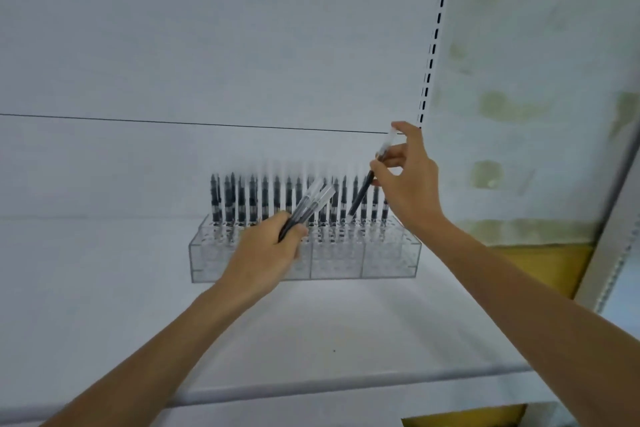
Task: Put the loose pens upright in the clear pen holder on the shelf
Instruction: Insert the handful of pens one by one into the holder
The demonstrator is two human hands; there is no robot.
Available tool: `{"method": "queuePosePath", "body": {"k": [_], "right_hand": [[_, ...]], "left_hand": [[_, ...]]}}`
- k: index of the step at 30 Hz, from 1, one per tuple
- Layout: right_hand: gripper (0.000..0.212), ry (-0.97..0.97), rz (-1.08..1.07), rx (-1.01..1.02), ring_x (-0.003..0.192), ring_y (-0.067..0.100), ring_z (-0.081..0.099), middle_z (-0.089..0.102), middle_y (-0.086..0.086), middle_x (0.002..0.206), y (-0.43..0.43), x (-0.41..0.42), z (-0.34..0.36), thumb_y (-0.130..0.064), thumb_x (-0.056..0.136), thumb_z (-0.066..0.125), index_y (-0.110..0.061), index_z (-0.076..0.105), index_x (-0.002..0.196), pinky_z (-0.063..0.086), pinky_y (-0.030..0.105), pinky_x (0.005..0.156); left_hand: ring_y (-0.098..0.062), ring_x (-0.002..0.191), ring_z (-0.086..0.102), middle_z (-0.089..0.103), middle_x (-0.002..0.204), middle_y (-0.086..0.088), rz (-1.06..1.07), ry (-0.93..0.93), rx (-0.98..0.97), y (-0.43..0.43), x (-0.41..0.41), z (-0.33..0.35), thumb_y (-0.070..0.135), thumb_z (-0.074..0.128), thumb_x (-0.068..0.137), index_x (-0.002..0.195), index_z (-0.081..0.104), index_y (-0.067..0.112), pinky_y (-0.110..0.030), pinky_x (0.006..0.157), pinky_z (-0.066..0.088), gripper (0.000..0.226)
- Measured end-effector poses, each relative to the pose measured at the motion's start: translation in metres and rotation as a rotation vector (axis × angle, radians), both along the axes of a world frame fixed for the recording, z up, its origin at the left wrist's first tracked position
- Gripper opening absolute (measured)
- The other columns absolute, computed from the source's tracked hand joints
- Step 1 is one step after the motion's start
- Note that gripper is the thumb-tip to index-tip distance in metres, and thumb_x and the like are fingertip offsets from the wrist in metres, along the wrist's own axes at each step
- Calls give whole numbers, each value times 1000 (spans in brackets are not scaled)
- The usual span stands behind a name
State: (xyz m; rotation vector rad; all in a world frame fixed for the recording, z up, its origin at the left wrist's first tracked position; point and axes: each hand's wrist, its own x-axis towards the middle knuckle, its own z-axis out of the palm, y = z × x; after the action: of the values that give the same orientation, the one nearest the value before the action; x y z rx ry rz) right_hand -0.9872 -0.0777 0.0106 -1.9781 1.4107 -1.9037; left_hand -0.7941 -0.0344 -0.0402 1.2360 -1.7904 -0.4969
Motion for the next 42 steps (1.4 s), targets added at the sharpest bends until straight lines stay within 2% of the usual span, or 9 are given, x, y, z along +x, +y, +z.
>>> {"method": "queuePosePath", "body": {"k": [3,8,15,21,25,30,34,38,42], "right_hand": [[52,90,10,-44,79,-2,56,56,-4,88,-8,2,0,-3,88,58,-18,39,134,43,7,70],[52,147,50,-52,80,0,54,54,-5,89,-21,3,-1,-2,89,57,-18,39,135,49,21,74],[51,186,59,3,79,-2,53,56,0,90,-30,-1,-3,-2,89,56,-19,40,134,42,9,67],[52,182,75,0,80,5,55,52,-4,86,-28,0,-5,-1,88,57,-15,37,133,50,27,76],[51,378,103,161,81,28,59,56,13,88,-29,2,-14,0,89,56,-14,34,132,55,42,74],[59,591,6,231,79,27,60,62,13,92,-26,6,-26,-11,92,55,-19,28,143,52,46,77],[41,351,-4,96,74,16,56,58,0,91,-11,3,-22,-20,93,55,-22,45,133,47,30,73],[4,51,494,516,86,18,66,68,2,86,14,14,-6,-17,91,59,-14,61,92,53,34,80],[9,-98,619,469,84,17,67,68,8,88,24,12,-3,-7,90,59,-9,61,82,56,29,81]], "left_hand": [[-8,49,41,54,66,1,28,38,0,-2,-4,-4,22,43,97,91,58,5,-13,43,32,24],[-5,45,40,55,66,1,22,23,5,-2,-5,-5,22,43,97,90,57,5,-13,43,32,23],[-5,46,41,54,65,1,49,-7,-20,-9,3,10,21,44,97,83,56,6,-11,44,34,24],[-5,46,38,53,69,-5,10,7,-15,-4,-10,9,20,44,97,75,50,11,-11,43,34,24],[1,38,39,52,65,-1,-15,31,4,0,-15,0,19,44,97,77,52,12,-10,40,31,23],[-2,44,40,55,66,1,42,41,11,-5,-13,1,22,45,96,82,55,8,-11,42,34,22],[-5,46,40,56,69,1,44,49,5,-4,-15,5,23,43,97,88,57,10,-12,41,32,21],[-6,48,45,57,68,4,2,129,-7,-3,-31,7,23,41,98,87,54,20,-14,46,35,18],[-3,39,45,56,66,1,-98,272,16,4,-47,4,21,38,100,91,52,21,-12,40,34,17]]}}
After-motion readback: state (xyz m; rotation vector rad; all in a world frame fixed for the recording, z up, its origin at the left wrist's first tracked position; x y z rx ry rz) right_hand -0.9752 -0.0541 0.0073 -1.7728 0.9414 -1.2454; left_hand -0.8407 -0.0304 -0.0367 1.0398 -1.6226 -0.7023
